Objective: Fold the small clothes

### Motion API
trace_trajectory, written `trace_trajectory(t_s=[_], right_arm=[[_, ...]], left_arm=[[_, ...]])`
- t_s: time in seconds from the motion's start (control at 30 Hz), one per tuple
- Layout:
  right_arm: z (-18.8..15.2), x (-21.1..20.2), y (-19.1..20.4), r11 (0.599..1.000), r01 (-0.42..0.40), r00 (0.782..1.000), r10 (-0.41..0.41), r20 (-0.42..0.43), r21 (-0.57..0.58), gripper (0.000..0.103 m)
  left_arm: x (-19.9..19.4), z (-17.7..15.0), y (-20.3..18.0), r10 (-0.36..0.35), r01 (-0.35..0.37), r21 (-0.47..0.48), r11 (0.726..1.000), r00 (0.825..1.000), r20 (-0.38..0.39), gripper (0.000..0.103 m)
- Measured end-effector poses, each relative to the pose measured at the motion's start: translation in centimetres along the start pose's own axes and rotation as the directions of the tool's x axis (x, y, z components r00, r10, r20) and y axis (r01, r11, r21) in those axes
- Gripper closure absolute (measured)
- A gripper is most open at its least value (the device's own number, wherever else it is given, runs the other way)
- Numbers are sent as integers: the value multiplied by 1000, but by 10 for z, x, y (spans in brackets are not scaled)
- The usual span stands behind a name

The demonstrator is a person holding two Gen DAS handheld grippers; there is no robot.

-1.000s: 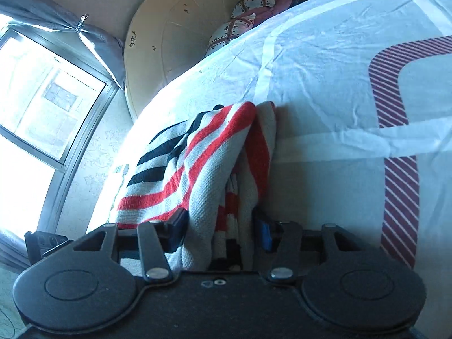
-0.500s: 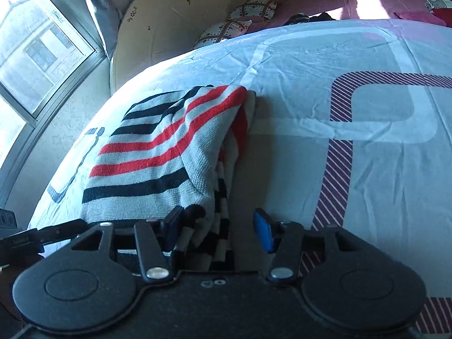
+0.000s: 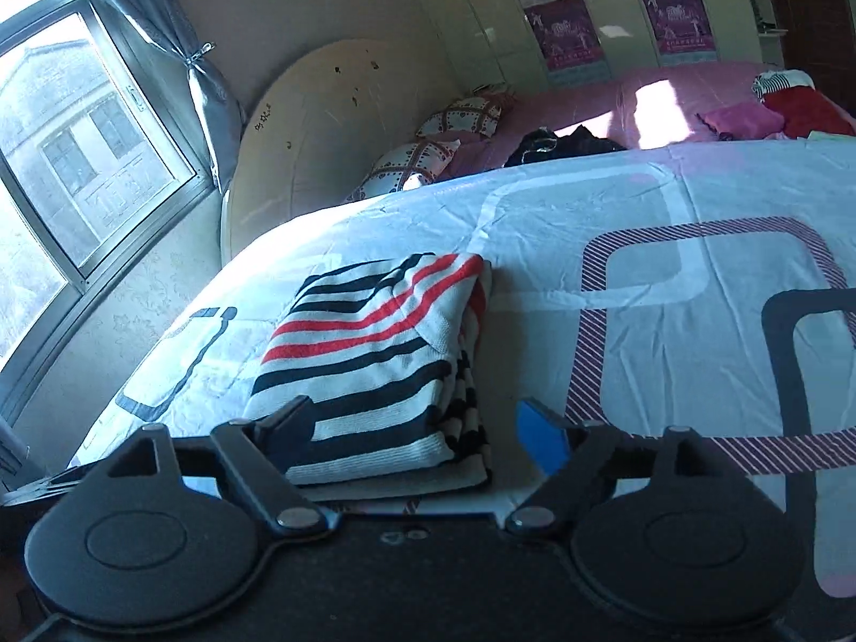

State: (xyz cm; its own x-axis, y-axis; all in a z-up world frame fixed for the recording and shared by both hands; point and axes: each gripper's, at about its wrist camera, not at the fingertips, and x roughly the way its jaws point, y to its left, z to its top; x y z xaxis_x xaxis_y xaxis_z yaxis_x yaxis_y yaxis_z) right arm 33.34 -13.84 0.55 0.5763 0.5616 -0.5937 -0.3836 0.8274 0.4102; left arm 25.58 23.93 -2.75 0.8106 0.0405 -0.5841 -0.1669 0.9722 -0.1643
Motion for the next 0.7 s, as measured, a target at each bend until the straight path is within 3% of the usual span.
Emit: trace_trajectory(t_s=[0.07,0.3,0.53,0.7], right_arm=[[-10,-29,17,999,12,1000,-11,23,-39,17],[-63,-118,72,945,215,976,-198,90,-246,13],[-111,-188,88,924,274,960,-245,139,-266,13],[-130,-226,93,925,297,948,-255,191,-239,13]], left_arm=[[-20,-1,-12,14,-14,9,1000,1000,-6,0],[-127,-35,-61,1,-4,26,1000,996,92,0],[-213,-77,-94,-9,1,62,998,992,129,0],[-241,-96,-107,-34,24,80,997,991,130,0]])
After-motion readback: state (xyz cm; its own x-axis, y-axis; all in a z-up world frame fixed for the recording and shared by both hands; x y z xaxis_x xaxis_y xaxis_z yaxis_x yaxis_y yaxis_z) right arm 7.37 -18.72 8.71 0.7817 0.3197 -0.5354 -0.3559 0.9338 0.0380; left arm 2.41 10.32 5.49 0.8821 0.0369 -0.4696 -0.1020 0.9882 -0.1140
